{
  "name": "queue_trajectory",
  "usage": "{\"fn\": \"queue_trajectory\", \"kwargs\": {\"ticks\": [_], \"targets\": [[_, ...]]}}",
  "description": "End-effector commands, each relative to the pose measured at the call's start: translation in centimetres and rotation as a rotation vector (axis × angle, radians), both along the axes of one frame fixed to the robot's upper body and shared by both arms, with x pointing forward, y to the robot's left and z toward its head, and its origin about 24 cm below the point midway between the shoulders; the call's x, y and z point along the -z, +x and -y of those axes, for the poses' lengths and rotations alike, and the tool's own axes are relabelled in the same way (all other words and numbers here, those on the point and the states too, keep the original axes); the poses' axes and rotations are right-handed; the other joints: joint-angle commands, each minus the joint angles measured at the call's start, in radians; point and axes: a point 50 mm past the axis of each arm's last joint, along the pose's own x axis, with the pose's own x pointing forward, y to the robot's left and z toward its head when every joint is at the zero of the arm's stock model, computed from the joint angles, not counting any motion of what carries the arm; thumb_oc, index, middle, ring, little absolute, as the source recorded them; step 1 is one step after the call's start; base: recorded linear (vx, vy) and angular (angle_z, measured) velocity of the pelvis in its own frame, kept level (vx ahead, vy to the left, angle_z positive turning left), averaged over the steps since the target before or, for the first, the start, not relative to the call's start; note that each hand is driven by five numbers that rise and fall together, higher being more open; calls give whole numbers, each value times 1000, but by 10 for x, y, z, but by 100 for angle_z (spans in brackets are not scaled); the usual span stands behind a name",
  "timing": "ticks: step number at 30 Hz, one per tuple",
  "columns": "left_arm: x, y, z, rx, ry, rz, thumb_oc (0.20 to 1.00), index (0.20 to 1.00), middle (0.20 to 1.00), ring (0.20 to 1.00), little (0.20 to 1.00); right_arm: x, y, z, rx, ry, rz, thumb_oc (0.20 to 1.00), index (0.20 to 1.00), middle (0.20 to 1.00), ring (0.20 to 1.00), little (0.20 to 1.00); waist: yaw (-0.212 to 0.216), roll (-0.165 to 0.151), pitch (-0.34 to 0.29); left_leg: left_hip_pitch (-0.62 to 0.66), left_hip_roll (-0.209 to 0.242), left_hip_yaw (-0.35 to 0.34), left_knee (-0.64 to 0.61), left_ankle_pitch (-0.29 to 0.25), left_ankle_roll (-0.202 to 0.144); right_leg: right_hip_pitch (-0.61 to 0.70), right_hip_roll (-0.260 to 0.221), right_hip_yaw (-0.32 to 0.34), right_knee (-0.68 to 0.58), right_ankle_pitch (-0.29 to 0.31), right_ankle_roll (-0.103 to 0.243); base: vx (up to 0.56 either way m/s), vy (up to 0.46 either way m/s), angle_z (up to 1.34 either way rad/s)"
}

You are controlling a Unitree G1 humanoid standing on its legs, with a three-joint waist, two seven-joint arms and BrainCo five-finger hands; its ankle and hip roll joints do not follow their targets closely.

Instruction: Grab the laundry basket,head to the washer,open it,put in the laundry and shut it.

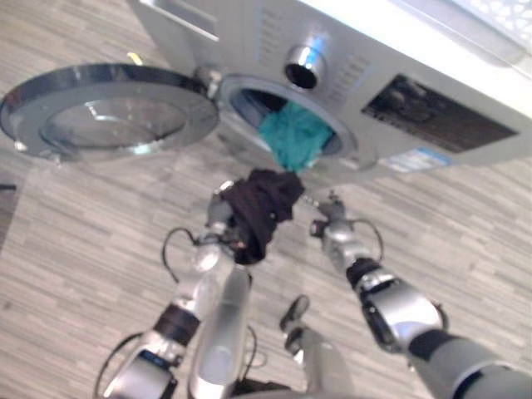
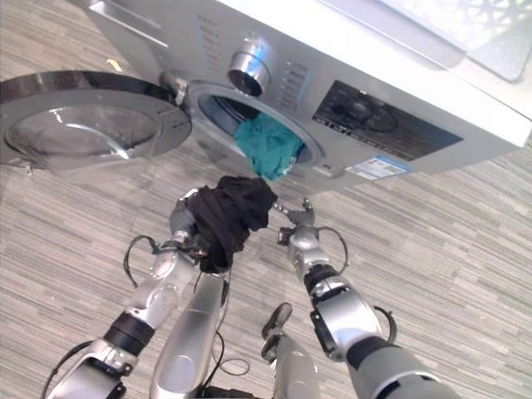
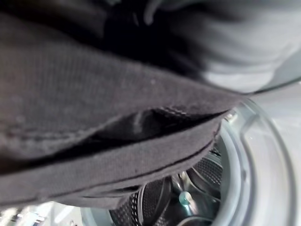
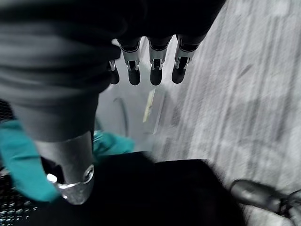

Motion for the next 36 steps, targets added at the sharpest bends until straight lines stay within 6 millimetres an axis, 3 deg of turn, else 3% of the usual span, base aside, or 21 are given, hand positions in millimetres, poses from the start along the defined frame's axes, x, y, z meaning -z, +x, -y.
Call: {"fn": "queue_trajectory", "kwargs": {"ticks": [1,8,14,23,29,36], "targets": [[-28,-6,20,39,-73,151,200,200,200,200,200,-7,3,20,104,44,42,1000,1000,1000,1000,1000,47,55,28,-86,-41,34,-7,-21,20,39,39,-10,-32,45,-80,15,-2,15],[-36,-3,28,63,-71,175,200,200,200,200,200,-33,15,34,193,103,102,1000,1000,1000,1000,1000,74,77,45,-128,-63,27,-4,-26,20,18,37,-24,-45,48,-75,19,-6,8],[-48,1,37,77,-70,216,200,200,200,200,200,-45,20,22,165,91,138,1000,1000,1000,1000,1000,70,78,47,-152,-69,35,-13,-23,18,4,36,-33,-56,56,-70,16,-6,9],[-59,3,45,95,-74,255,200,200,200,200,200,-59,26,20,163,80,168,1000,1000,1000,1000,1000,66,81,55,-173,-73,32,-22,-19,18,-17,41,-41,-56,49,-69,2,-3,1],[-61,-2,47,125,-68,277,200,200,200,200,200,-82,33,40,215,64,216,1000,1000,1000,1000,1000,81,92,56,-193,-85,22,-21,-20,18,-24,43,-54,-57,41,-67,25,-37,6],[-56,-6,47,150,-57,273,200,200,200,200,200,-126,40,66,263,16,331,1000,1000,1000,1000,1000,118,99,55,-233,-107,15,-15,-26,21,-38,40,-74,-60,35,-61,43,-33,10]]}}
